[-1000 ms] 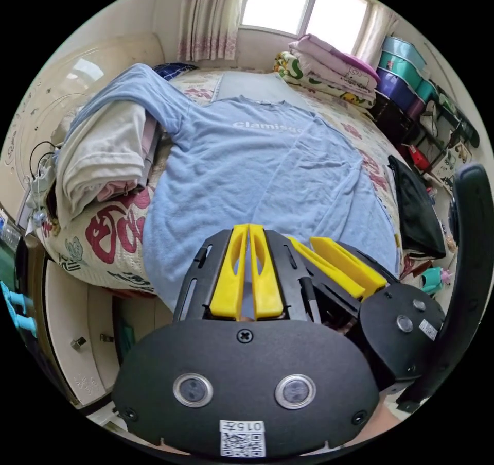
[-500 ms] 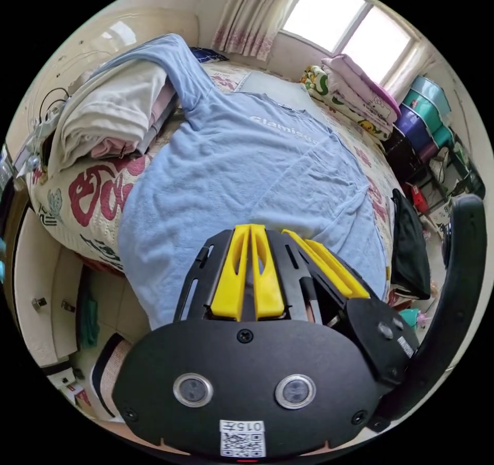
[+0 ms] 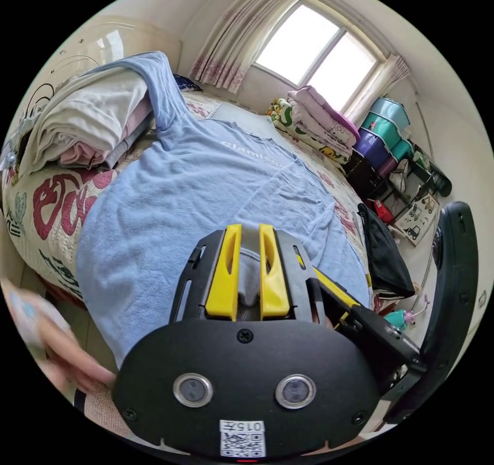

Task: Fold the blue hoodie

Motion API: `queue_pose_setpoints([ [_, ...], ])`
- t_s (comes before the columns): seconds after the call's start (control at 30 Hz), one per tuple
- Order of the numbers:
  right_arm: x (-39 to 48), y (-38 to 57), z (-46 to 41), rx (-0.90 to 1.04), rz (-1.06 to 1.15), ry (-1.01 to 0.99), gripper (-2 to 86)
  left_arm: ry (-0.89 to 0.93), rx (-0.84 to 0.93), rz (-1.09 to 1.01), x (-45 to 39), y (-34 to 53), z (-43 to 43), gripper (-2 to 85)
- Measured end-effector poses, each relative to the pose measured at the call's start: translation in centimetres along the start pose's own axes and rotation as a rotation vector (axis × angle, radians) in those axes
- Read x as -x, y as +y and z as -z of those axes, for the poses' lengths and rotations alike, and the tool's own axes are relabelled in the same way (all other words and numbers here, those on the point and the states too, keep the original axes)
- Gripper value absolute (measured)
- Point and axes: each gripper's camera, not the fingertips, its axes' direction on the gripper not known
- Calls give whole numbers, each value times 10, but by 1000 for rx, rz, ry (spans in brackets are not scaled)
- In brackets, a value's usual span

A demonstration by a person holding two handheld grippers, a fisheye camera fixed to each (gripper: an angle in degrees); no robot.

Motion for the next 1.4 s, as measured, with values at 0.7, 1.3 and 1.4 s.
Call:
queue_pose_setpoints([
  [0.7, -51, -21, -26, 3, -80, -63, 59, -172, -57, 101, -4, 23, 3, 175],
  [1.3, -82, -38, -24, 12, -89, -60, 59, -174, -52, 105, -3, 17, -5, 176],
  [1.4, -86, -40, -22, 12, -89, -59, 59, -173, -52, 106, -3, 16, -7, 175],
])
